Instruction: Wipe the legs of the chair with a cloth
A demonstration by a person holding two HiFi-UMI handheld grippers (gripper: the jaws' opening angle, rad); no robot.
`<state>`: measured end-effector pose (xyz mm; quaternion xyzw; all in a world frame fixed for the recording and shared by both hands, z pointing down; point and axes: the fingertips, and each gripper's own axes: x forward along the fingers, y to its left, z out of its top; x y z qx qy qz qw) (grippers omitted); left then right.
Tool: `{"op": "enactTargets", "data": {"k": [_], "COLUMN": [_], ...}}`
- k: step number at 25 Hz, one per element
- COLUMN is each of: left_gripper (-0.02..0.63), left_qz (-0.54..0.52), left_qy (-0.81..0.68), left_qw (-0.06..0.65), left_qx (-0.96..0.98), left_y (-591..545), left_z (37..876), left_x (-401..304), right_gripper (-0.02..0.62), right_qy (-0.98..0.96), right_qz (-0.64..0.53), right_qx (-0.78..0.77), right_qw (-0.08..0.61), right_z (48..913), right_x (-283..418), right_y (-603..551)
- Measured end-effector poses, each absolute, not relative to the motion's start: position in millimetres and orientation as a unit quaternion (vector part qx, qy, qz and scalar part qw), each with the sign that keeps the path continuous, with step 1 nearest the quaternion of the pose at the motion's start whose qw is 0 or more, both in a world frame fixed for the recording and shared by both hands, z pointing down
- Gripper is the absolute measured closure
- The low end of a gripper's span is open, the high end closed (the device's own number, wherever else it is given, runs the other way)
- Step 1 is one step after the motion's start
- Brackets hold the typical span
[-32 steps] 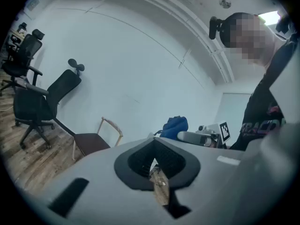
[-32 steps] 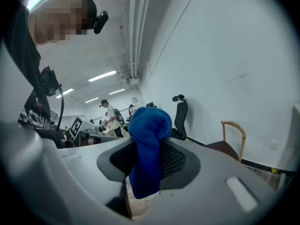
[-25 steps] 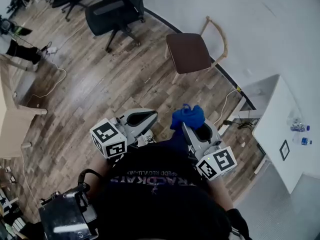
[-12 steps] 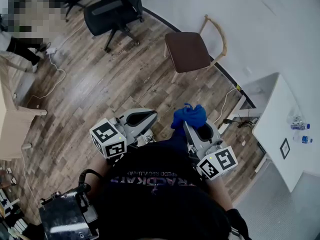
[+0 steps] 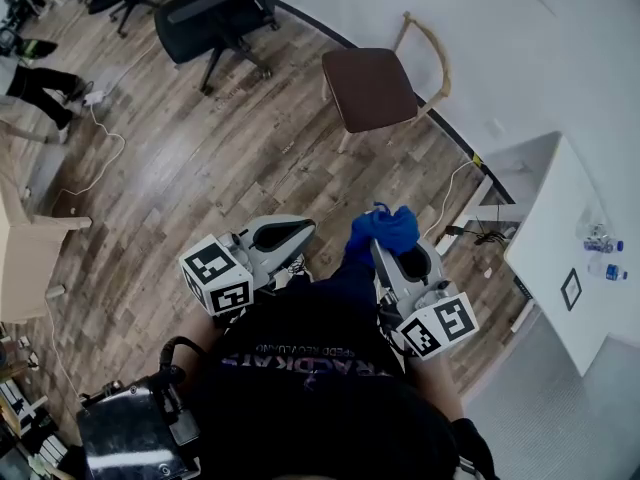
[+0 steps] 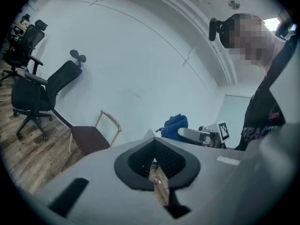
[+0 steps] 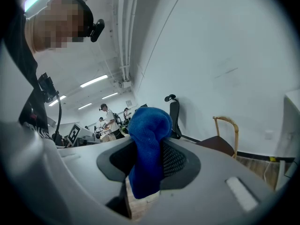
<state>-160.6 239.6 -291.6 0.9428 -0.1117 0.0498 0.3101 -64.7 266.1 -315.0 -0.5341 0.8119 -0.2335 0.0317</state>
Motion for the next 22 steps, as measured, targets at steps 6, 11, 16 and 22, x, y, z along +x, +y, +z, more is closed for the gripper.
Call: {"op": "enactTargets", "data": {"k": [6,11,16,22], "left_gripper": [0.600,0.600,0.600,0.600], "left_qz": [0.062,0.064,0.062,0.047], "left_qy": [-0.113,-0.130,-0.161,-0.197], "left_qw": [0.315,0.325,0.339,0.361], "left_qx": [0.940,0.935,0.925,0.910], "left_y": [227,211,184,161], "left_z": [-279,-267,-251,-243], "left_x": [-132,-99,-67,-35], "right_gripper": [0.456,0.454,0.456,0.454], "right_qy": [0.812,0.816,0.827,0.841], "right_qz": [-0.221,-0.228,-0.232,-0.235], "right_qx": [-0.540,-0.531,-0.512,-0.487], "right_qw": [0.012,0.007,-0.009,-0.032], "right_z": [-305,-292,-278,-274], "right_x": [-33,8,48,82], "right_y": [250,224,187,151]}}
